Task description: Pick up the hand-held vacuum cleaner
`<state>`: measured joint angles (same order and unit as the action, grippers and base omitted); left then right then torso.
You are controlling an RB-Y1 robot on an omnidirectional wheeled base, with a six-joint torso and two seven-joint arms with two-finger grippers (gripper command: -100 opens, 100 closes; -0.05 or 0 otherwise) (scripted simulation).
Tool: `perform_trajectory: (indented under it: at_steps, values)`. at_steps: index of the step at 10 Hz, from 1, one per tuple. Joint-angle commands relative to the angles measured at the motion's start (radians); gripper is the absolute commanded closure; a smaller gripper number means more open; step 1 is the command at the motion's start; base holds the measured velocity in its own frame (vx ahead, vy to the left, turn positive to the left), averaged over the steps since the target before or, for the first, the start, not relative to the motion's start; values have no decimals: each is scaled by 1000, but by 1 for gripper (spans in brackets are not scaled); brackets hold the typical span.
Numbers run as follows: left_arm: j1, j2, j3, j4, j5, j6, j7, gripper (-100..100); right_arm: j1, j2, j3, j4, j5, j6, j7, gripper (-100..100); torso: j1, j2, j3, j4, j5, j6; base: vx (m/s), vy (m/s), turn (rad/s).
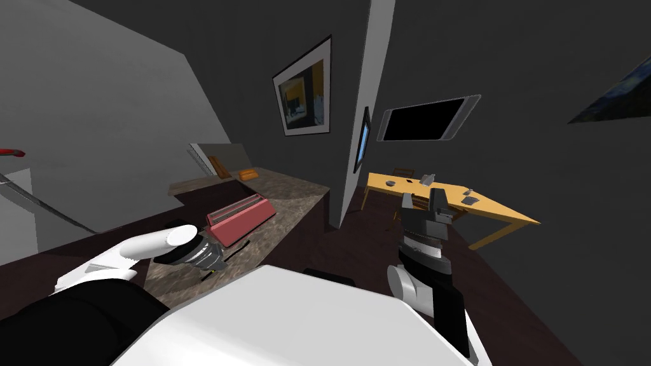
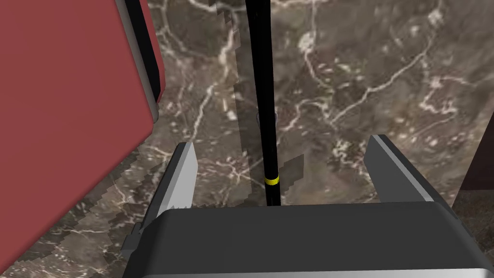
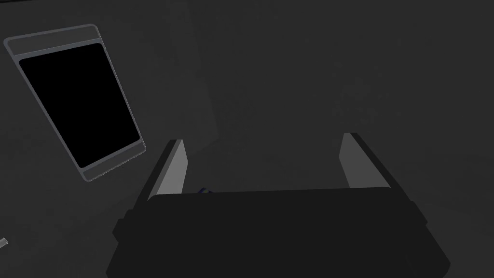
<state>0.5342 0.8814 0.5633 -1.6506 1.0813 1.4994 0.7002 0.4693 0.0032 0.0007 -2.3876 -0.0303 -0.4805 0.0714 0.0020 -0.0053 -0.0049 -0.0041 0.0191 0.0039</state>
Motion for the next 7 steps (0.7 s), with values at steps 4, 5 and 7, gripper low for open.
perform_trajectory:
  at_steps: [4,5,7]
  values:
    - [29,77,-46,133,81,-107,-20,-100,0,0,0,0,0,0,0,0,3,-1,-1,-1,5,1,-32,-45,-92]
    - [39,102,-59,168,106,-138,-25,-100,0,0,0,0,0,0,0,0,5,-2,-2,-1,6,2,-32,-49,-150]
    - [49,126,-73,212,131,-175,-31,-100,0,0,0,0,0,0,0,0,6,-2,-2,-1,7,2,-38,-48,-86]
